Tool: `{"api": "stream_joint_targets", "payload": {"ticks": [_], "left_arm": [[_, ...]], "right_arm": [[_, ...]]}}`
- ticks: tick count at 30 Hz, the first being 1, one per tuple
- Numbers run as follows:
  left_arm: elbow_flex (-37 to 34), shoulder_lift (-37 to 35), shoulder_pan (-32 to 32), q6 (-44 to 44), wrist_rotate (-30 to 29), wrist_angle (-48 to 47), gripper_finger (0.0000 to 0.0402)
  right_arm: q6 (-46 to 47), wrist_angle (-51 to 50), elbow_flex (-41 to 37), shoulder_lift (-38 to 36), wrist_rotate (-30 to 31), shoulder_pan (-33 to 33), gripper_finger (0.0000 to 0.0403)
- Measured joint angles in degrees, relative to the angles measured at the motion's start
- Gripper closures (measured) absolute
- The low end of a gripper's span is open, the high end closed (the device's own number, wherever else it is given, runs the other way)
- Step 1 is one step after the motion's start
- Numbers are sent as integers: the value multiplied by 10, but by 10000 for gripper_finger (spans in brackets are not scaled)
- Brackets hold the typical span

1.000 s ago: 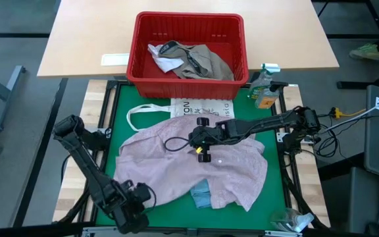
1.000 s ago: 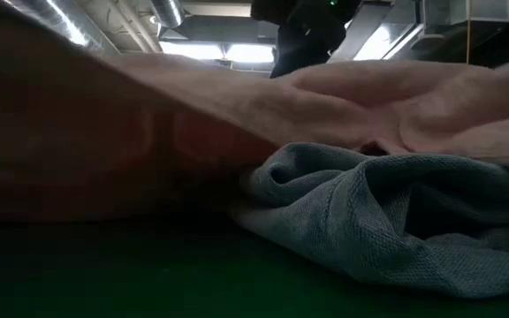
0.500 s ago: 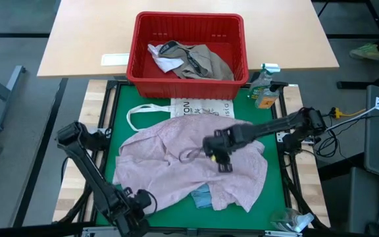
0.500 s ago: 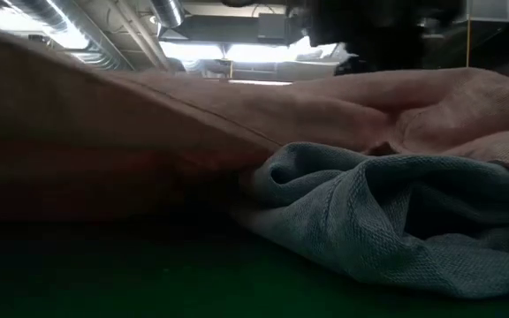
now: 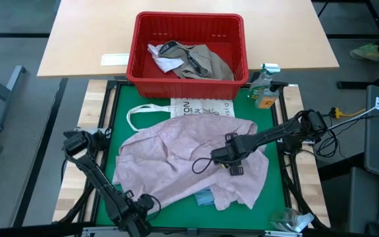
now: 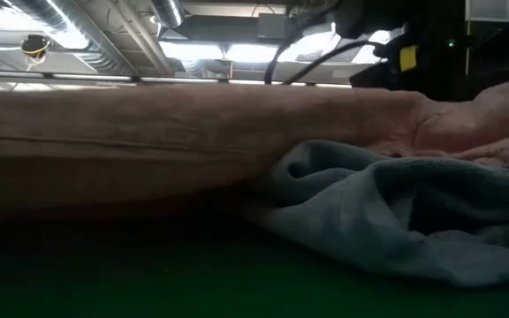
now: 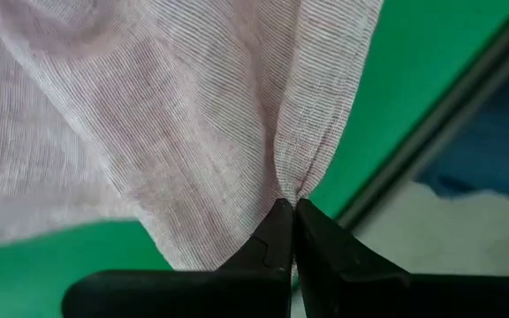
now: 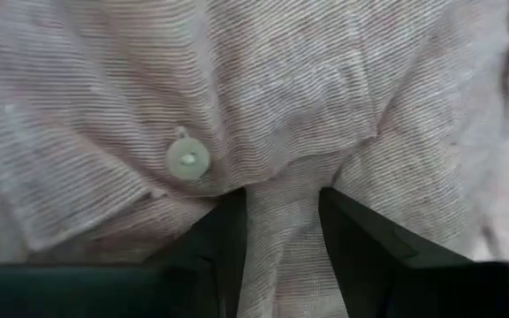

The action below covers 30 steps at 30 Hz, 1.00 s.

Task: Fold Laundry from Bin
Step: Fold the pink shirt from the red laundry basket

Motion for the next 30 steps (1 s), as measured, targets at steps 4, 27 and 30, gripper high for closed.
{"api": "stream_joint_targets", "payload": {"ticks": [4,27,30], "left_arm": [[0,6,17,25,-26,-2,401],[0,6,76,119,-70,-60,401],[0,6,75,120,-71,-60,401]], "right_arm": [[-30,-19,0,-7,50,-22,258],[55,-40,18,-207,14,-38,258],[129,-30,18,-237,-40,10,258]]}}
